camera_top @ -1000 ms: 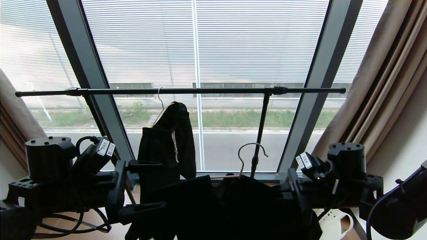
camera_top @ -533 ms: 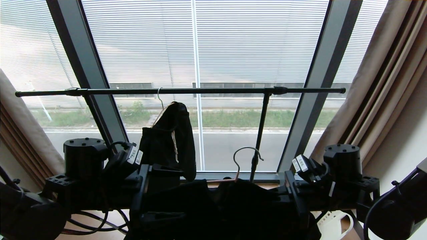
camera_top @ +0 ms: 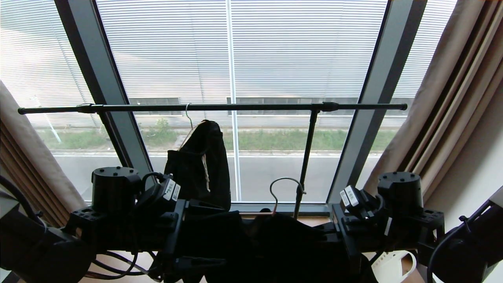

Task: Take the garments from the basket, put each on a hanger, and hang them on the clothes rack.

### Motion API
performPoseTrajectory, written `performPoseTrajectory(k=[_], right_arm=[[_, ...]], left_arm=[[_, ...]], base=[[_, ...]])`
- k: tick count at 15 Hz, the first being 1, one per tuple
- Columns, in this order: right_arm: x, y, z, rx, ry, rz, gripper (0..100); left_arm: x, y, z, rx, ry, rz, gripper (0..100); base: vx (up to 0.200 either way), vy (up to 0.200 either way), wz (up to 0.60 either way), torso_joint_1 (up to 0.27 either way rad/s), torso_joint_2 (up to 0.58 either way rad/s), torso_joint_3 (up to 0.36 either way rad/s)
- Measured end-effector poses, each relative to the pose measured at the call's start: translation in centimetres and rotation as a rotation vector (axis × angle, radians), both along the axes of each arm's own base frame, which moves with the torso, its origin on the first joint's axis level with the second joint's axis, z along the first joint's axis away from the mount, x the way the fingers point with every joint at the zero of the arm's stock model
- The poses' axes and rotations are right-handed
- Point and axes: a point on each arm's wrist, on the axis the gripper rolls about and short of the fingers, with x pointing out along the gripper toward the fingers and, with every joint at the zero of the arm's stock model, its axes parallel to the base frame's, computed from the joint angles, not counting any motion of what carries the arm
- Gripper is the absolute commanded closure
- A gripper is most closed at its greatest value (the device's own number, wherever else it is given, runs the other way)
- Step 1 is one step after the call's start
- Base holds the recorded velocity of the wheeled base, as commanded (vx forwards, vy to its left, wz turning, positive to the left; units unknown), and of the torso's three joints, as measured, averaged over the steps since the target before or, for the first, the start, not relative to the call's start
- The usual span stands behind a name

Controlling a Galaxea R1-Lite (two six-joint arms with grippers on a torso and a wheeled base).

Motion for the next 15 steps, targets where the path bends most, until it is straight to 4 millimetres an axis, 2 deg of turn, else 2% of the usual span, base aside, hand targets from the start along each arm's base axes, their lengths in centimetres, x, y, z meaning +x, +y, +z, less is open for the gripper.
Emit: performPoseTrajectory(k=[2, 3, 15], right_arm=[[-0.08, 0.03, -0.04, -0.001, 0.002, 0.001, 100], [-0.09, 0.05, -0.05, -0.001, 0.002, 0.002, 100], [0.38, -0.20, -0.14, -0.021, -0.008, -0.052, 100]], left_arm=[[-0.05, -0.07, -0.03, 0.001, 0.001, -0.003, 0], [-0.13, -0.12, -0.09, 0.002, 0.001, -0.006, 100], [-0.05, -0.11, -0.07, 0.000, -0.001, -0.005, 100]], base=[[0.000, 0.000, 0.00, 0.000, 0.00, 0.000], [0.000, 0.000, 0.00, 0.000, 0.00, 0.000], [0.000, 0.000, 0.00, 0.000, 0.00, 0.000]])
